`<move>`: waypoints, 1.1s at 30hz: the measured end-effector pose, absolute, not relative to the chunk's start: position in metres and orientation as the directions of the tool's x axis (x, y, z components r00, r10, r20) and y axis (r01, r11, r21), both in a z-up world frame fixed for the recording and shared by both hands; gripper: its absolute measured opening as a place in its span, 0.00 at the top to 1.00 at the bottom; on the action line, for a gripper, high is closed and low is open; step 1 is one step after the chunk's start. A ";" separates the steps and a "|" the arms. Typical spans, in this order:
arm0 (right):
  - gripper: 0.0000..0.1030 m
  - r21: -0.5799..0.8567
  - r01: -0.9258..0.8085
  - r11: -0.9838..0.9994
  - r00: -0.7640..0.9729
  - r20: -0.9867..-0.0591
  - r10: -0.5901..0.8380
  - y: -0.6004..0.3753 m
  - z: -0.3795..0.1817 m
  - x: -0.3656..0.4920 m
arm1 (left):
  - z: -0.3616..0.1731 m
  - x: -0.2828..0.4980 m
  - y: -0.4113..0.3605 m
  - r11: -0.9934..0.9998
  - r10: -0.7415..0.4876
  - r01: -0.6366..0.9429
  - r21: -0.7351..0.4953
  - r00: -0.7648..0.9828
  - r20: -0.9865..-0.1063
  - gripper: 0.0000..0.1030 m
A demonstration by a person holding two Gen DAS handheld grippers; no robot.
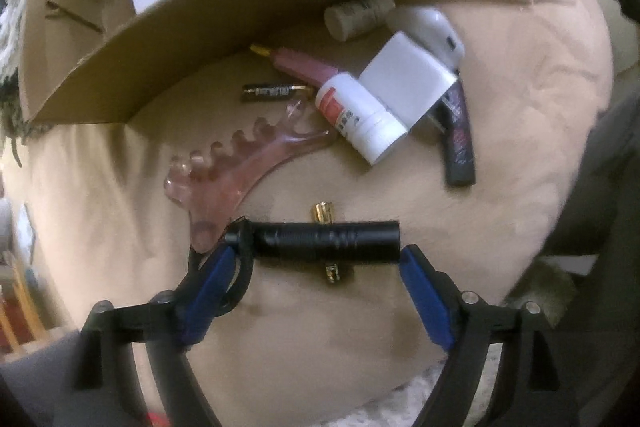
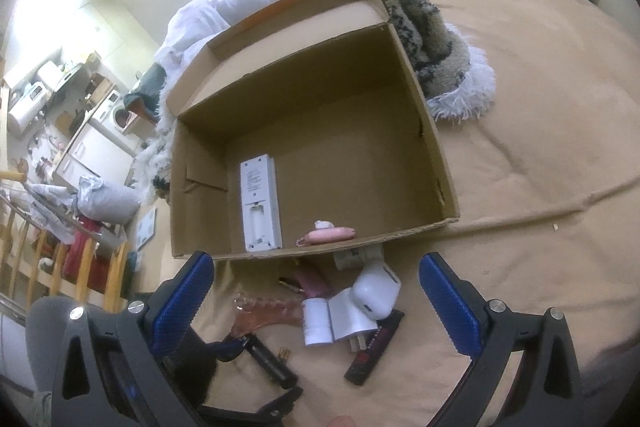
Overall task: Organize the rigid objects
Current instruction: 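Grasp the black flashlight with the left gripper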
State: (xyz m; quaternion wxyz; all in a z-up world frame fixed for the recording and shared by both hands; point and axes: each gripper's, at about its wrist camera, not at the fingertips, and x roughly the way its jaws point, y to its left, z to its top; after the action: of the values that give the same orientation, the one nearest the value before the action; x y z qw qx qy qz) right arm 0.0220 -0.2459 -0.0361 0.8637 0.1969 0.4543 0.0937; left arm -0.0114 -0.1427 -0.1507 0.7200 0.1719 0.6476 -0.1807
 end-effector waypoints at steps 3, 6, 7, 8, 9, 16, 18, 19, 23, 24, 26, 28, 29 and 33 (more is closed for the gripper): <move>0.00 0.426 0.015 0.904 0.567 -0.749 0.344 -0.245 -0.037 0.022 | -0.162 -0.011 -0.144 0.881 -0.026 0.474 -0.002 0.045 -0.999 0.19; 0.00 0.425 0.012 0.905 0.565 -0.750 0.345 -0.244 -0.037 0.023 | -0.160 -0.007 -0.140 0.904 -0.059 0.426 -0.036 0.042 -0.997 0.20; 0.00 0.426 0.010 0.905 0.564 -0.749 0.347 -0.244 -0.038 0.023 | -0.156 -0.005 -0.140 0.910 -0.067 0.413 -0.036 0.063 -0.996 0.20; 0.00 0.426 0.008 0.905 0.563 -0.749 0.348 -0.244 -0.038 0.023 | -0.153 -0.003 -0.140 0.913 -0.074 0.405 -0.039 0.071 -0.995 0.20; 0.00 0.424 0.005 0.906 0.562 -0.750 0.348 -0.243 -0.038 0.023 | -0.152 -0.002 -0.139 0.917 -0.083 0.396 -0.048 0.072 -0.994 0.20; 0.00 0.407 -0.005 0.913 0.553 -0.760 0.342 -0.237 -0.039 0.024 | -0.156 0.002 -0.139 0.926 -0.093 0.371 -0.070 0.044 -0.995 0.72; 0.00 0.403 -0.005 0.915 0.552 -0.762 0.339 -0.237 -0.040 0.024 | -0.153 0.004 -0.138 0.928 -0.120 0.360 -0.100 0.033 -0.992 0.87; 0.00 0.402 -0.005 0.916 0.551 -0.763 0.338 -0.237 -0.040 0.024 | -0.154 0.004 -0.139 0.928 -0.126 0.357 -0.108 0.030 -0.992 0.87; 0.00 0.398 -0.002 0.917 0.547 -0.768 0.334 -0.237 -0.042 0.025 | -0.151 0.010 -0.134 0.930 -0.137 0.347 -0.121 0.021 -0.990 0.89; 0.00 0.398 0.000 0.918 0.546 -0.769 0.333 -0.237 -0.042 0.025 | -0.149 0.009 -0.130 0.931 -0.147 0.340 -0.132 0.017 -0.989 0.90; 0.00 0.398 0.003 0.918 0.546 -0.769 0.332 -0.238 -0.042 0.025 | -0.144 0.011 -0.112 0.934 -0.172 0.321 -0.158 0.015 -0.985 0.91; 0.00 0.400 0.005 0.917 0.545 -0.770 0.333 -0.238 -0.043 0.026 | -0.145 0.014 -0.108 0.934 -0.186 0.312 -0.171 0.019 -0.982 0.91; 0.00 0.399 0.004 0.917 0.544 -0.770 0.333 -0.238 -0.043 0.026 | -0.144 0.014 -0.106 0.934 -0.197 0.310 -0.179 0.025 -0.980 0.91; 0.00 0.400 0.003 0.916 0.542 -0.771 0.335 -0.238 -0.043 0.025 | -0.132 0.016 -0.103 0.929 -0.242 0.297 -0.223 0.031 -0.970 0.91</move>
State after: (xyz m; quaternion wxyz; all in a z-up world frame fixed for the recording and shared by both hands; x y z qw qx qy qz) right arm 0.0253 -0.2385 -0.0433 0.8594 0.1802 0.4686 0.0967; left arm 0.0164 -0.1027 -0.1322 0.7176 0.0204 0.6704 -0.1879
